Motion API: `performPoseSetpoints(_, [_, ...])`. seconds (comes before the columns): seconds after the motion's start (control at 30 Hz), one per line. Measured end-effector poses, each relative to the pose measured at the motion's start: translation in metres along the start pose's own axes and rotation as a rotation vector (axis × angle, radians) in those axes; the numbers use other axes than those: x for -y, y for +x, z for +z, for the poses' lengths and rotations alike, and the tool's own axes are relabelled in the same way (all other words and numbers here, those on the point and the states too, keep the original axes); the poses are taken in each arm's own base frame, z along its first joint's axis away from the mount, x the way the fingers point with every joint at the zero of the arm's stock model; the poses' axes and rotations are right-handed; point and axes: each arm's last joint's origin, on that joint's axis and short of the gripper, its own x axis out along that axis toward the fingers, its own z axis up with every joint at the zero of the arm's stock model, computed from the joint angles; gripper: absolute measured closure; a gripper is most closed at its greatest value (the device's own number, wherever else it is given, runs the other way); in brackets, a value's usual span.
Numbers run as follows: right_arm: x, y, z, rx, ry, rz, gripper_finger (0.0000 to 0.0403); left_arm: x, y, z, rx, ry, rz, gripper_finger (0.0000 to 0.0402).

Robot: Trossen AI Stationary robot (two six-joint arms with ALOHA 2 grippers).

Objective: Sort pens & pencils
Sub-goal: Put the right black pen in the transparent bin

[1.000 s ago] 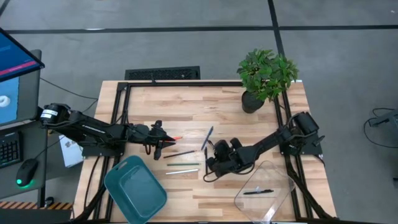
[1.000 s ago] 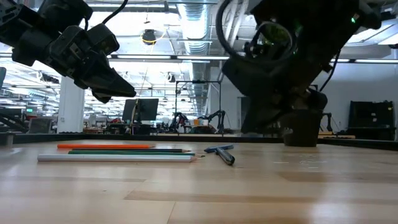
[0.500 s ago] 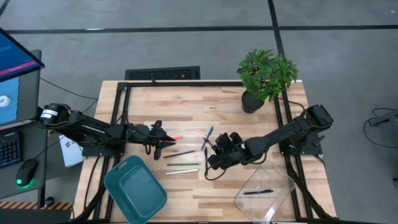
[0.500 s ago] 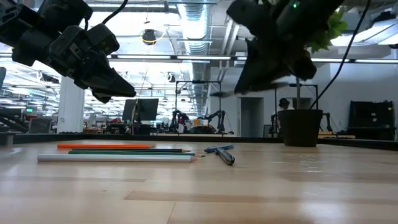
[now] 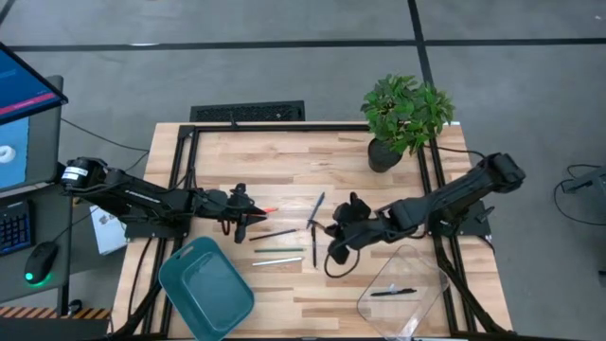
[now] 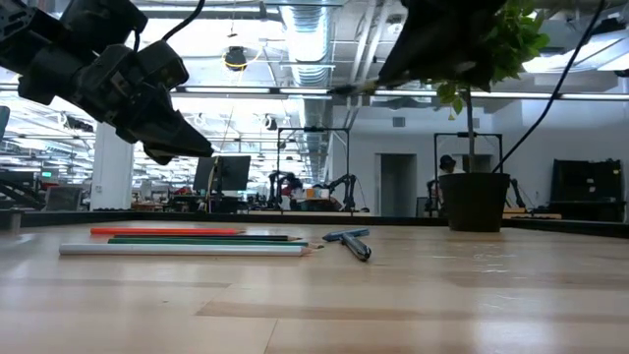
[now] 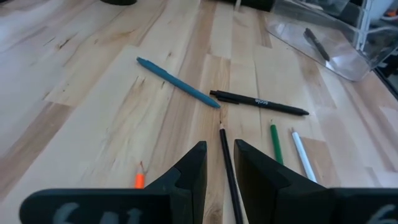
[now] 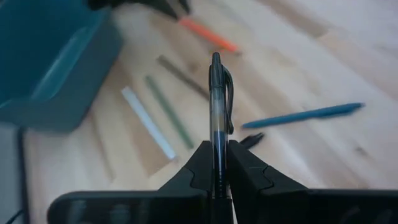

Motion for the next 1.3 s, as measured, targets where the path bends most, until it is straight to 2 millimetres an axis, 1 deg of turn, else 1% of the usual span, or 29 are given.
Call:
performPoseSetpoints(0.17, [-0.005, -0.016, -0.004, -0.071, -0.054, 0.1, 0.0352, 0.0, 0.0, 0.001, 0.01, -0.043, -0.003, 0.033])
performPoseSetpoints(0.3, [-0.005, -0.033, -0.01, -0.101, -0.088, 0.108, 0.0352, 0.001, 0.0, 0.004, 0.036, -0.038, -0.012, 0.033])
performPoseSetpoints(0.53, [-0.007, -0.062, -0.026, -0.161, -0.143, 0.125, 0.0351, 0.002, 0.0, 0.007, 0.073, -0.025, -0.027, 0.033])
performPoseSetpoints(0.77, [-0.007, -0.081, -0.05, -0.249, -0.16, 0.065, 0.0351, 0.003, -0.001, 0.01, 0.101, -0.028, -0.037, 0.033])
performPoseSetpoints(0.9, [-0.011, -0.09, -0.064, -0.289, -0.163, 0.056, 0.0351, 0.003, -0.001, 0.01, 0.105, -0.028, -0.038, 0.033])
performPoseSetpoints(1.07, [-0.02, -0.104, -0.083, -0.32, -0.179, 0.104, 0.0351, 0.004, -0.001, 0.012, 0.125, -0.03, -0.044, 0.033])
performPoseSetpoints(1.2, [-0.028, -0.121, -0.104, -0.388, -0.218, 0.176, 0.0351, 0.004, -0.001, 0.013, 0.135, -0.03, -0.047, 0.033])
performPoseSetpoints(1.3, [-0.032, -0.134, -0.118, -0.415, -0.2, 0.197, 0.0351, 0.004, -0.001, 0.013, 0.135, -0.03, -0.047, 0.033])
